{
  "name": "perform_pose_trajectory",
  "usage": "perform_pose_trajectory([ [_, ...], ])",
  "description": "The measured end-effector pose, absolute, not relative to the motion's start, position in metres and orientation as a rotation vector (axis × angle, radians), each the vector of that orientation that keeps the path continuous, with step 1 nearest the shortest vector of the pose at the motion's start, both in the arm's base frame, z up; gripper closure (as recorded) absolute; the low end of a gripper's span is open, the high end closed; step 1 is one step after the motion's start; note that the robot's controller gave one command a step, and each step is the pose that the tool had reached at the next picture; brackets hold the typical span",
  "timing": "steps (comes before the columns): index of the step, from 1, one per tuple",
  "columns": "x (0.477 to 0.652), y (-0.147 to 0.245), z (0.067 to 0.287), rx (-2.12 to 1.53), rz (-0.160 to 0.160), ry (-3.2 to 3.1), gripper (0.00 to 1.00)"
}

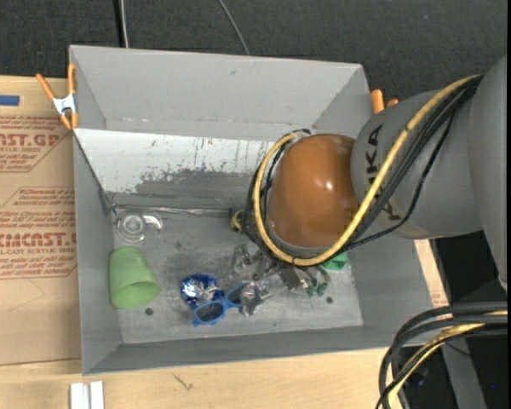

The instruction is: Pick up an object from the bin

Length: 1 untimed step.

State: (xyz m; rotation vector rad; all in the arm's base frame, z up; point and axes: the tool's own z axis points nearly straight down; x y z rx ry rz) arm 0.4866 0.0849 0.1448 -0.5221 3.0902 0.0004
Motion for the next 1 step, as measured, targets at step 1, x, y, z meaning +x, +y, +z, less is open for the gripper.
perform_pose_trajectory([
  [1,0.5083,0.1004,0.1872,-0.47,0.001,3.098,1.0],
])
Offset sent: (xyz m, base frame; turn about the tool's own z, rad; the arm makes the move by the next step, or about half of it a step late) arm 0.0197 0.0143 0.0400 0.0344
